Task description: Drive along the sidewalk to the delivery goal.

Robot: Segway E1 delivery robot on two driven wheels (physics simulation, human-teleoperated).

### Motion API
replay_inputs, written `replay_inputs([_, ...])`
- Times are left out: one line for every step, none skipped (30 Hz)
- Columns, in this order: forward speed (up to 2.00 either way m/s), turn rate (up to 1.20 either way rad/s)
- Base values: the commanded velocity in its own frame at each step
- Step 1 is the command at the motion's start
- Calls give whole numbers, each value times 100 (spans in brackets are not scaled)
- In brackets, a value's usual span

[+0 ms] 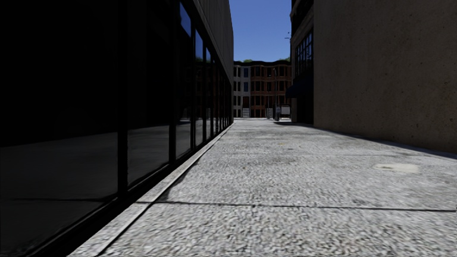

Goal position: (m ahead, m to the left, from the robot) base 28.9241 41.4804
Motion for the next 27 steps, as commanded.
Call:
replay_inputs([200, 0])
replay_inputs([200, -70])
replay_inputs([200, -85])
replay_inputs([200, -120])
replay_inputs([200, -120])
replay_inputs([200, -120])
replay_inputs([200, -30])
replay_inputs([200, 0])
replay_inputs([200, 0])
replay_inputs([200, 0])
replay_inputs([200, 0])
replay_inputs([200, 0])
replay_inputs([200, 0])
replay_inputs([200, 0])
replay_inputs([200, 0])
replay_inputs([200, 0])
replay_inputs([200, 0])
replay_inputs([200, 0])
replay_inputs([200, 0])
replay_inputs([200, 0])
replay_inputs([200, 0])
replay_inputs([200, 0])
replay_inputs([200, 0])
replay_inputs([200, -100])
replay_inputs([200, -120])
replay_inputs([200, -120])
replay_inputs([200, -8])
